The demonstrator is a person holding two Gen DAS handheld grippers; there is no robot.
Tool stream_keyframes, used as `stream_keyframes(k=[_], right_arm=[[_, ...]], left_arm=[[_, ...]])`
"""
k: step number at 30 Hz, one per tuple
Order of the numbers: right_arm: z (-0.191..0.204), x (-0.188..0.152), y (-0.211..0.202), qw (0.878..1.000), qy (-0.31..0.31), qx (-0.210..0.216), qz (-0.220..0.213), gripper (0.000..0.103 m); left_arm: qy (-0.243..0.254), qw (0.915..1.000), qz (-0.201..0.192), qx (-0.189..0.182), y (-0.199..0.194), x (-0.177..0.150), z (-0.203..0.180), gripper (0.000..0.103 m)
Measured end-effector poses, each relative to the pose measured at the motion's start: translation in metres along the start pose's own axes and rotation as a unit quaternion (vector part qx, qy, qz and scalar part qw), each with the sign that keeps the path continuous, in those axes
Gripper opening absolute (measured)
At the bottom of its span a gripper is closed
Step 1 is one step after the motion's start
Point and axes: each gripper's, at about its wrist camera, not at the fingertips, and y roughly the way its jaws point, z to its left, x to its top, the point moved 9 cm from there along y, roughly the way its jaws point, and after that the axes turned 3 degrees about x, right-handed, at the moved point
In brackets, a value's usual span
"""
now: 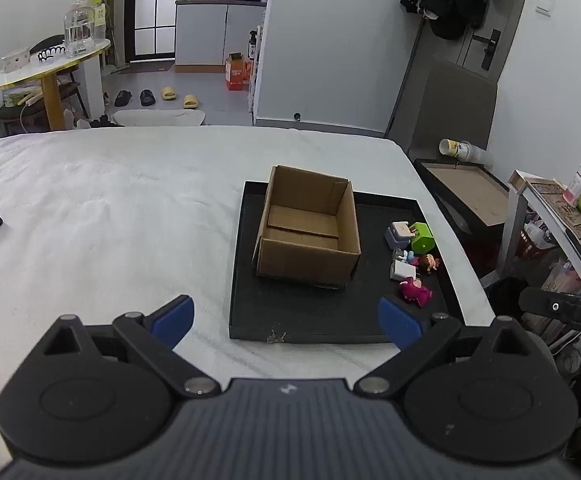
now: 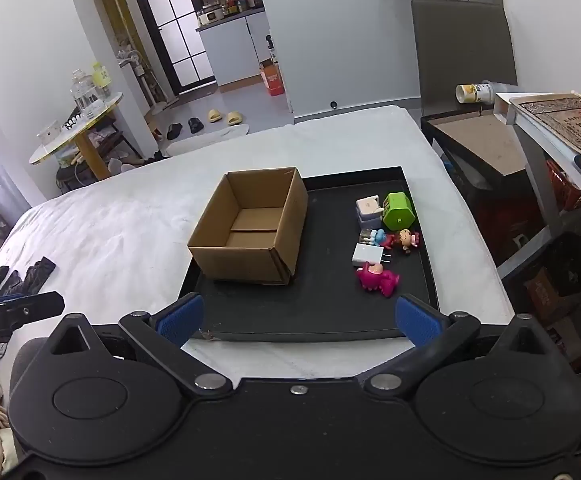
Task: Organize rigid objects
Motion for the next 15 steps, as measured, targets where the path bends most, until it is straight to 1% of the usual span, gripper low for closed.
stream_keyframes(k=[3, 6, 10, 15], right_arm=[[0.001, 0.0, -0.002, 1.0, -0.011, -0.01, -0.003, 0.103], [0.004, 0.003, -0.004, 1.0, -0.009, -0.008, -0.004, 0.103], [0.0, 0.006, -0.007, 1.0, -0.013, -0.004, -0.008, 0.103], [0.006, 0.005, -0.017, 1.0, -0.015, -0.002, -0.017, 0.103]], left_arm=[[-0.002, 1.0, 0.004, -0.001, 0.0, 0.0, -0.001, 0.098], [-0.003, 0.9999, -0.009, -0.007, -0.01, 0.005, 0.0, 0.098], [0.001, 0.9999, -0.014, -0.006, -0.018, 0.008, -0.005, 0.098], [0.0, 0.9998, -0.019, -0.011, -0.02, 0.01, -0.003, 0.098]])
